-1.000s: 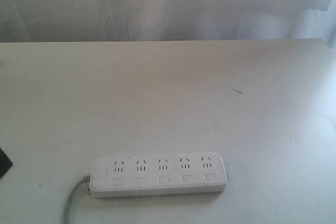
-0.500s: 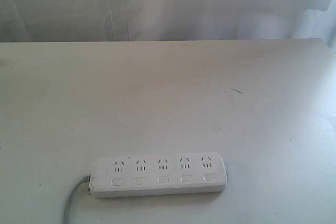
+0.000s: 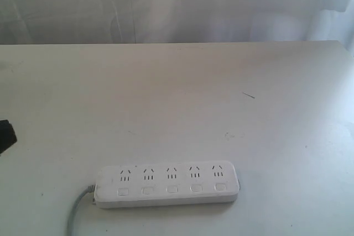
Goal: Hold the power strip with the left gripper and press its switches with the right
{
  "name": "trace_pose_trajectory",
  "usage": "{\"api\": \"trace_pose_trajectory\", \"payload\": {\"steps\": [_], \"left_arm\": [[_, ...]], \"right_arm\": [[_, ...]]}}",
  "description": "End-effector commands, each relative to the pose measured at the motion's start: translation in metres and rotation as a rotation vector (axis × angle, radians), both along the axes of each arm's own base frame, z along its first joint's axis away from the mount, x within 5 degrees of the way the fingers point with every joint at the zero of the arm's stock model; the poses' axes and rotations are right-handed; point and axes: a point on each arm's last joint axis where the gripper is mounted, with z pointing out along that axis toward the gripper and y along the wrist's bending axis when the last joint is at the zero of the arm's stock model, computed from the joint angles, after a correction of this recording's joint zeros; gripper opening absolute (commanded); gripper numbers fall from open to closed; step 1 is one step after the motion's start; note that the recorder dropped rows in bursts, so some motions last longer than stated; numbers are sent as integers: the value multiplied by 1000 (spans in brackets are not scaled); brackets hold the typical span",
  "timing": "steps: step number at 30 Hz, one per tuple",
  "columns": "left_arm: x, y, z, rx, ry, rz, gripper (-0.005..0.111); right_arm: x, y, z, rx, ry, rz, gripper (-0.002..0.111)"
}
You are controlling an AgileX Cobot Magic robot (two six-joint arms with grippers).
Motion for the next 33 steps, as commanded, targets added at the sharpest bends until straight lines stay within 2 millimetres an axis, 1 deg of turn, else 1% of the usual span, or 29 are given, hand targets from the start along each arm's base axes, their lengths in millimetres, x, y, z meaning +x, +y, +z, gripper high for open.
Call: {"api": "trace_pose_trajectory", "payload": {"steps": [1, 5, 7, 10, 12, 16, 18, 20, 22, 27, 30, 33], "left_arm": [[11, 23, -12, -47, 219, 300, 0], [12, 40, -23, -107, 372, 518, 0], [12, 46, -26, -137, 404, 590, 0], [12, 53, -33, -106, 422, 667, 0], [13, 56, -43, -112, 427, 709, 0], [12, 63, -72, -118, 424, 789, 0], [11, 65, -84, -116, 402, 805, 0], [11, 65, -90, -113, 386, 804, 0], [10, 65, -92, -103, 382, 802, 0], [10, 65, -93, -30, 361, 788, 0], [10, 65, -94, -18, 365, 786, 0], [8, 65, -103, 7, 386, 785, 0]], "right_arm": [[0, 0, 0, 4, -10, -7, 0], [0, 0, 0, 4, -10, -7, 0], [0, 0, 0, 4, -10, -7, 0], [0, 0, 0, 4, -10, -7, 0], [0, 0, 0, 4, -10, -7, 0], [0, 0, 0, 4, -10, -7, 0], [0, 0, 0, 4, -10, -7, 0], [0, 0, 0, 4, -10, -7, 0], [0, 0, 0, 4, -10, -7, 0], [0, 0, 0, 4, -10, -7, 0], [0, 0, 0, 4, -10, -7, 0], [0, 0, 0, 4, -10, -7, 0]]}}
